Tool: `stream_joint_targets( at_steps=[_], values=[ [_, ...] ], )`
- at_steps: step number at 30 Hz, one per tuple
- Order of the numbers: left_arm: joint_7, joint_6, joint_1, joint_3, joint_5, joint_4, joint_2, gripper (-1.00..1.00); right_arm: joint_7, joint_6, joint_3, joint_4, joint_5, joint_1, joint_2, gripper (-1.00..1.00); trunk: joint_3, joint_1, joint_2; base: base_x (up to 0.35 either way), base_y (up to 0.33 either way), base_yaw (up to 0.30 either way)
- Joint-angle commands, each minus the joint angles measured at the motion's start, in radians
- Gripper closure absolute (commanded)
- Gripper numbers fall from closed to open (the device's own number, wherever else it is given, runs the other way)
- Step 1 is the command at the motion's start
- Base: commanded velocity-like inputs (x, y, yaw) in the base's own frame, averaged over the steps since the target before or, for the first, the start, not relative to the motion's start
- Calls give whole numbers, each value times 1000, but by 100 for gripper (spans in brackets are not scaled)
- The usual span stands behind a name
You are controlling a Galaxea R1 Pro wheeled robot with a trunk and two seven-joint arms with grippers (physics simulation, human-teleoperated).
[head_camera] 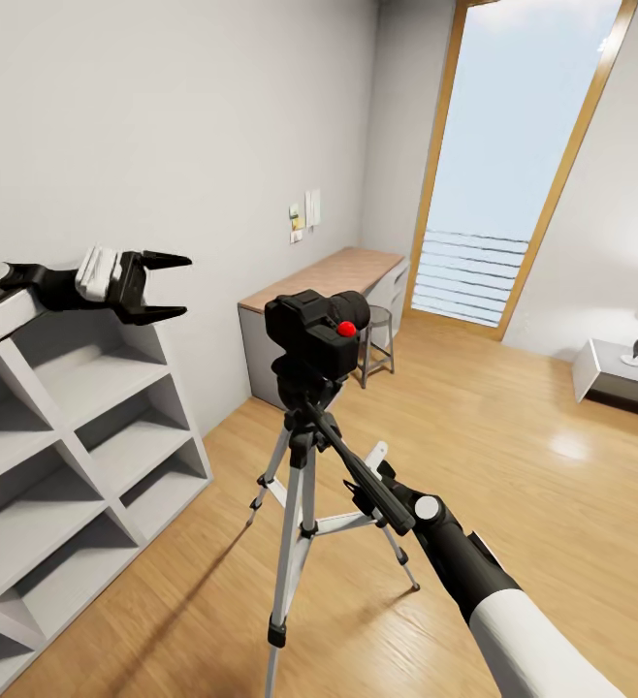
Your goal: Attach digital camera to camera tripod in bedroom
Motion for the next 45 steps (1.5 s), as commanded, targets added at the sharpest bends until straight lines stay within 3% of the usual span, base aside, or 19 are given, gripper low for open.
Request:
stream_joint_targets(
  at_steps=[1, 2, 3, 6, 10, 22, 30, 38, 45],
  values=[
    [7, 6, 15, 2, 44, 2, 9, -100, 3, -5, -2, 64, -84, 0, 0, 100, -2, 1, -1, 0, 0, 0],
    [15, 16, 32, 12, 75, 4, 15, -100, 3, -5, -3, 64, -84, 0, 0, 100, -2, 1, -1, 0, 0, 0],
    [22, 25, 48, 20, 99, 5, 20, -100, 3, -5, -4, 64, -84, 0, 1, -100, -2, 1, -1, 0, 0, 0],
    [42, 56, 78, 35, 147, 9, 30, -100, 2, -3, -4, 63, -84, 0, 1, -100, -2, 1, -1, 0, 0, 0],
    [56, 119, 102, 44, 181, 11, 37, -100, 2, -2, -6, 63, -84, 0, 1, -100, -2, 1, -1, 0, 0, 0],
    [65, 170, 116, 48, 193, 14, 41, -100, 2, -2, -8, 63, -84, 0, 1, -100, -2, 1, -1, 0, 0, 0],
    [67, 245, 117, 48, 193, 16, 45, -100, 4, -3, -9, 46, -85, 0, -2, -100, -2, 1, -1, 0, 0, 0],
    [74, 324, 131, 40, 186, 27, 69, -100, 8, -1, -11, -32, -85, 33, -7, -100, -2, 1, -1, 0, 0, 0],
    [155, 360, 203, 37, 186, 32, 98, -100, 9, 12, -21, -124, -86, 100, -12, -100, -2, 1, -1, 0, 0, 0]
  ],
)
